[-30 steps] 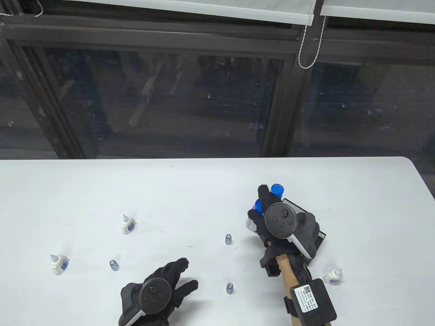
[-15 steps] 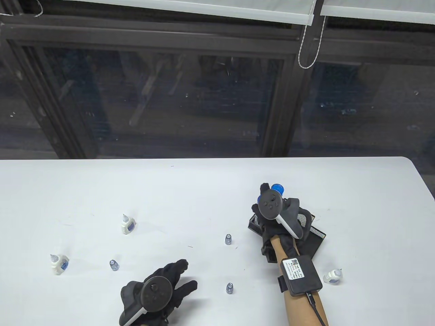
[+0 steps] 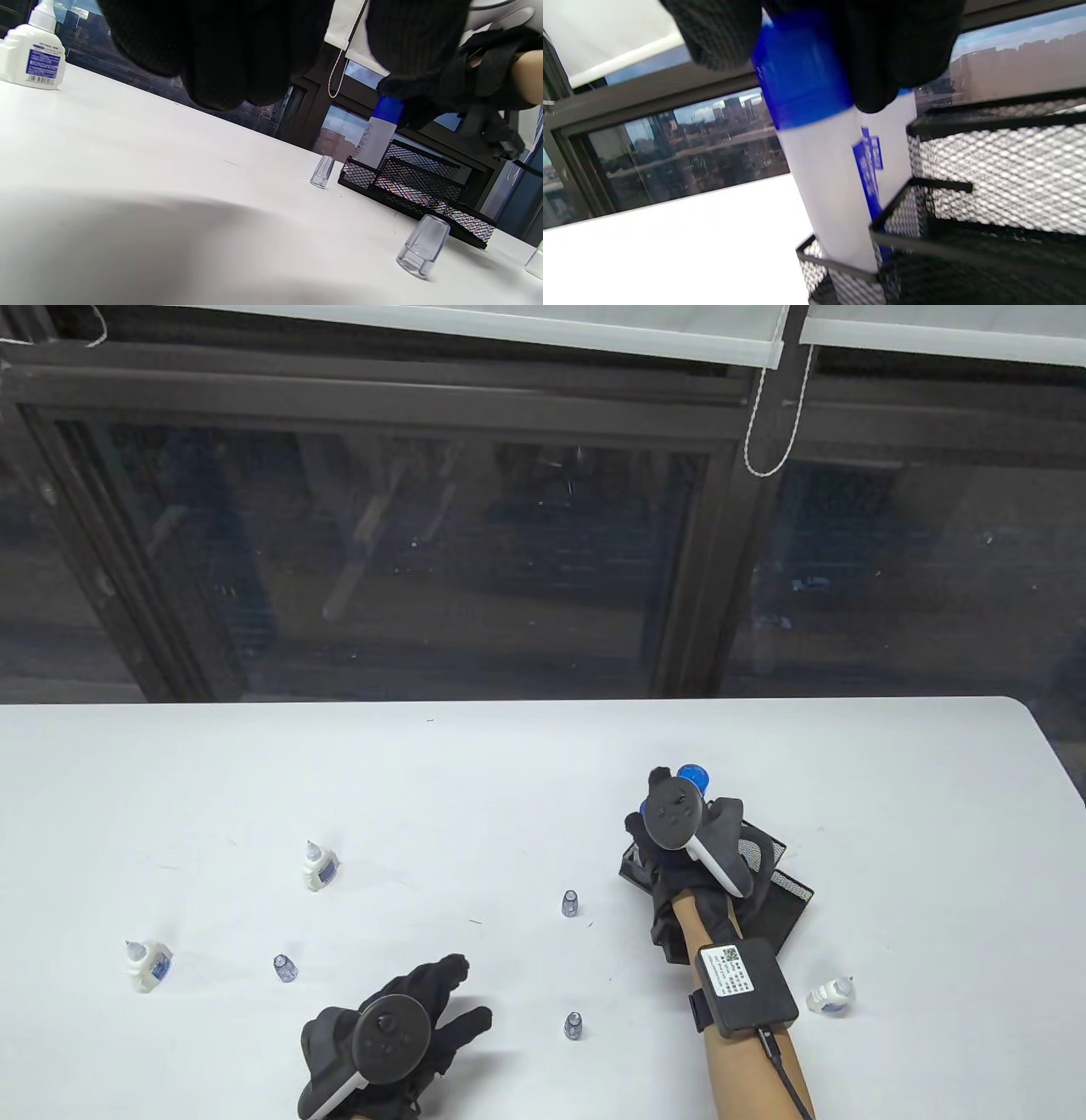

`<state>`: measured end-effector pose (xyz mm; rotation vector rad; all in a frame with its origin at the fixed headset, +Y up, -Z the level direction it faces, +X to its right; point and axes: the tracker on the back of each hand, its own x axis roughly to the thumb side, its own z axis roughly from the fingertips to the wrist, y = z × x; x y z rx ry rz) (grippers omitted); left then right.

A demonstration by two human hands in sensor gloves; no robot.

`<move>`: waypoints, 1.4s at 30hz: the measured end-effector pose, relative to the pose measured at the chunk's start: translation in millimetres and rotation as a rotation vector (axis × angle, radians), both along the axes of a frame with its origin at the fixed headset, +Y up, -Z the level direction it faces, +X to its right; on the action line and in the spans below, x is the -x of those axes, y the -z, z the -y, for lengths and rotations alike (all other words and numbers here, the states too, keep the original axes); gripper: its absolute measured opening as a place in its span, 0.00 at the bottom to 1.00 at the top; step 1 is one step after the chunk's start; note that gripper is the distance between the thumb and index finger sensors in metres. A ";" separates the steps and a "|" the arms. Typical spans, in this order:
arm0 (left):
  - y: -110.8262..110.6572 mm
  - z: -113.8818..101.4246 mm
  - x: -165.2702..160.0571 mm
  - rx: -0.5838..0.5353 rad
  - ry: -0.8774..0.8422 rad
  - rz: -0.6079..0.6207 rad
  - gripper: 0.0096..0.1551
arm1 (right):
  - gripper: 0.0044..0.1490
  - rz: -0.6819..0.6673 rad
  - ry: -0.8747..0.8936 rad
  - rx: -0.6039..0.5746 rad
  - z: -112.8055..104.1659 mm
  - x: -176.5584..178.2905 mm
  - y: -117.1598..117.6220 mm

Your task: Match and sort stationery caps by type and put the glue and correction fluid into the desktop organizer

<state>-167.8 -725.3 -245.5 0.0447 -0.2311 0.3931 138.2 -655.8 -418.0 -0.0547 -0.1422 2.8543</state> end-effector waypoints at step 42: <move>-3.2 -13.1 15.2 -0.064 0.023 -0.053 0.44 | 0.45 -0.338 0.185 0.045 57.8 14.3 -162.0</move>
